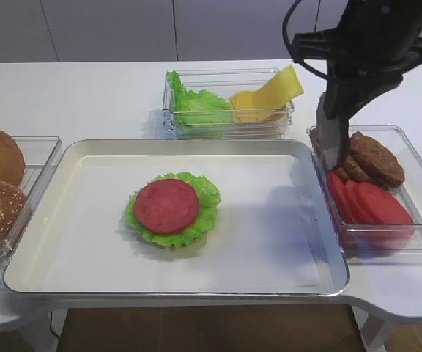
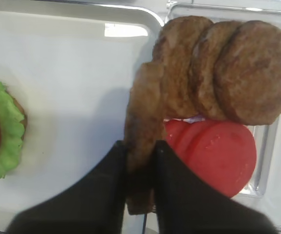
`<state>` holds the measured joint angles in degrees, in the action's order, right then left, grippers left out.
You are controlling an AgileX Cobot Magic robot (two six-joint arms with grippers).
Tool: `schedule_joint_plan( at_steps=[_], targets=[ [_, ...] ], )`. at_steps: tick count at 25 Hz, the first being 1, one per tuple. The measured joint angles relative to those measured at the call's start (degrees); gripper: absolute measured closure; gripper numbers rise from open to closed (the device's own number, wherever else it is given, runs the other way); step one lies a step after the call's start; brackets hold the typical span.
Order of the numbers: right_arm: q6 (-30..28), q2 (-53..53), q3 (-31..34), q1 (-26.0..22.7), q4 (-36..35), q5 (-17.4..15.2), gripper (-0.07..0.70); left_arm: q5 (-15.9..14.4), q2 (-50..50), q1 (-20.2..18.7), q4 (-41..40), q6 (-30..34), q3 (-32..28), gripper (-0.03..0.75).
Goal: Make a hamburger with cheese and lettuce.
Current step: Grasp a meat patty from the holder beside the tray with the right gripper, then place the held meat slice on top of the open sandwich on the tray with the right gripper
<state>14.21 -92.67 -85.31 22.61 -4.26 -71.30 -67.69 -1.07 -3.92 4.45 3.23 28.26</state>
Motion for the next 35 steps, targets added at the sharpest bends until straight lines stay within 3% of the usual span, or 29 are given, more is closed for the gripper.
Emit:
schedule_joint_plan(
  at_steps=[5,24,35],
  targets=[
    [0.9,0.0,-0.6,3.2,0.9,-0.1,0.496,0.0,0.0,0.0,0.0,0.0,0.0,0.433],
    [4.8,-10.1,-14.0,15.0,2.8,-0.2,0.496,0.0,0.0,0.0,0.0,0.0,0.0,0.433],
    [8.7,-12.4,-14.7,20.5,5.5,-0.1,0.496,0.0,0.0,0.0,0.0,0.0,0.0,0.433]
  ],
)
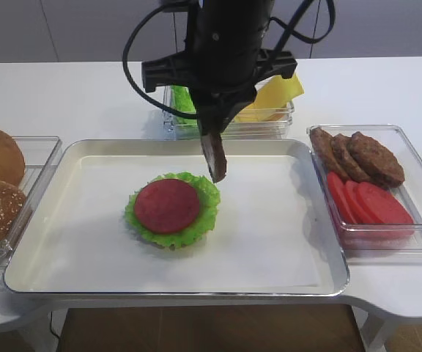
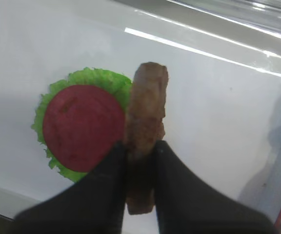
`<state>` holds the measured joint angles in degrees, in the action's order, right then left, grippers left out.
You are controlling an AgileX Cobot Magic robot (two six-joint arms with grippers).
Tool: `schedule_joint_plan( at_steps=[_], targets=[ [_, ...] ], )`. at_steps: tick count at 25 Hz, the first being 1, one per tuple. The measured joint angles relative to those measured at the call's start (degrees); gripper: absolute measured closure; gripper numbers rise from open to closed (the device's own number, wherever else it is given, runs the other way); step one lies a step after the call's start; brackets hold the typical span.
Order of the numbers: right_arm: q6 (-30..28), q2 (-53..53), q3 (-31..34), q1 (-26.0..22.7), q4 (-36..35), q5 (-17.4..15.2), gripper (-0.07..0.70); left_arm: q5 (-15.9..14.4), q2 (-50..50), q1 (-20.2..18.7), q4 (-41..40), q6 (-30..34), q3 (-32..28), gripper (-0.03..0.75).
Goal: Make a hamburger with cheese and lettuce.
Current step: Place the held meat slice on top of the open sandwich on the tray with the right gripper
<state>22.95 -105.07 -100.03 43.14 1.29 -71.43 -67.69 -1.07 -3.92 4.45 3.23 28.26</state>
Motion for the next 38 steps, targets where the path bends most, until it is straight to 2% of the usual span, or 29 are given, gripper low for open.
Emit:
schedule_joint_plan(
  at_steps=[14,38],
  targets=[
    [4.0,-1.4,0.0,5.0,4.1,0.0,0.496,0.0,0.0,0.0,0.0,0.0,0.0,0.433],
    [4.7,-3.9,-0.5,5.4,5.2,0.0,0.497,0.0,0.0,0.0,0.0,0.0,0.0,0.433]
  ],
)
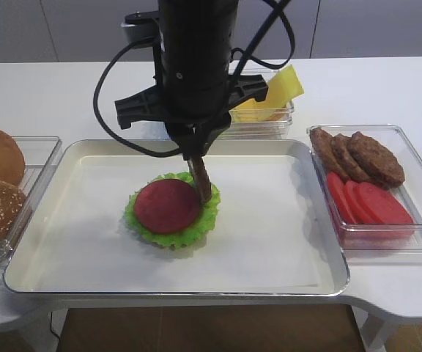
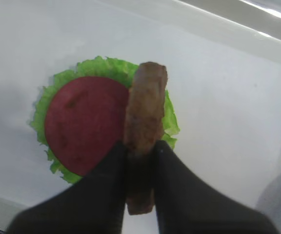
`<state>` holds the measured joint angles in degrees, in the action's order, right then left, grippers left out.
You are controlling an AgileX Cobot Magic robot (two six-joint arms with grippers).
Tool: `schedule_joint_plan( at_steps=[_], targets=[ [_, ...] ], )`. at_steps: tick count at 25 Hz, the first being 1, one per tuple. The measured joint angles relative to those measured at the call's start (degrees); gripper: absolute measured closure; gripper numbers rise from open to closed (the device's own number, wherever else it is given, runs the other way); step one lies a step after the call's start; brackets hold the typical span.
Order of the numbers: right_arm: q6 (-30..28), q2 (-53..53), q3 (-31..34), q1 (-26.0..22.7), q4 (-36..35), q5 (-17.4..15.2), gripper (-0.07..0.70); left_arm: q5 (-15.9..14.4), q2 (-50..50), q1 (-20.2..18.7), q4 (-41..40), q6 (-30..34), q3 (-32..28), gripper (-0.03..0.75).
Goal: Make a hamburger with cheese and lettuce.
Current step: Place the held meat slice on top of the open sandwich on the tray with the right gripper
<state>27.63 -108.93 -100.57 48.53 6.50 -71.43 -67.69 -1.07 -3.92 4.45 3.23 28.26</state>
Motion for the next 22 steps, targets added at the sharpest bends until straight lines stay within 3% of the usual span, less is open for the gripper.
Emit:
schedule_joint_plan(
  at_steps=[22],
  targets=[
    [0.0,-0.7,0.0,0.0,-0.4,0.2,0.499,0.0,0.0,0.0,0.0,0.0,0.0,0.433]
  ],
)
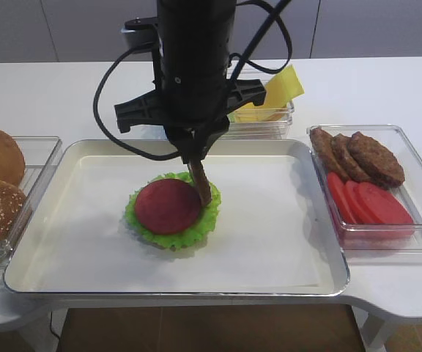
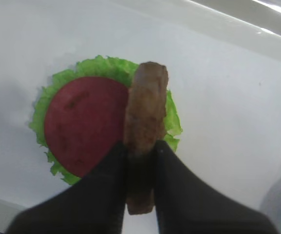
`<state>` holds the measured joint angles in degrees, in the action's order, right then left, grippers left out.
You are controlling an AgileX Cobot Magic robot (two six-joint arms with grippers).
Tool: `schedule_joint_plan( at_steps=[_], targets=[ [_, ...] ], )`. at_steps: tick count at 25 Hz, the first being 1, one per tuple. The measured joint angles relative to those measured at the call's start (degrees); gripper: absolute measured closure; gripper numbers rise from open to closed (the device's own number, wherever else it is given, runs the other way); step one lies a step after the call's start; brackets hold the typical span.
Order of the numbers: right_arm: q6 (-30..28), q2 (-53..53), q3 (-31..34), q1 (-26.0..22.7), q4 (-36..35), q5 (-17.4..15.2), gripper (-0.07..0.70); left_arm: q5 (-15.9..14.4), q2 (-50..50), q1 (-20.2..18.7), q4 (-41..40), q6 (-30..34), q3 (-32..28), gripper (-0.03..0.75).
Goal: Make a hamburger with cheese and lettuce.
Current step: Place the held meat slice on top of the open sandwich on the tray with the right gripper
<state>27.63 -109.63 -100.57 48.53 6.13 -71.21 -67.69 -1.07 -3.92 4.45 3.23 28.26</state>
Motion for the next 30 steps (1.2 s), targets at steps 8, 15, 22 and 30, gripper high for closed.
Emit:
schedule_joint_plan(
  at_steps=[8,15,22,30],
  targets=[
    [0.0,0.0,0.0,0.0,-0.8,0.0,0.499,0.0,0.0,0.0,0.0,0.0,0.0,0.433],
    [0.0,0.0,0.0,0.0,-1.0,0.0,0.499,0.0,0.0,0.0,0.0,0.0,0.0,0.433],
    [0.0,0.0,0.0,0.0,-1.1,0.0,0.499,0.0,0.0,0.0,0.0,0.0,0.0,0.433],
    [0.0,0.0,0.0,0.0,-1.2,0.0,0.498,0.0,0.0,0.0,0.0,0.0,0.0,0.433]
  ],
)
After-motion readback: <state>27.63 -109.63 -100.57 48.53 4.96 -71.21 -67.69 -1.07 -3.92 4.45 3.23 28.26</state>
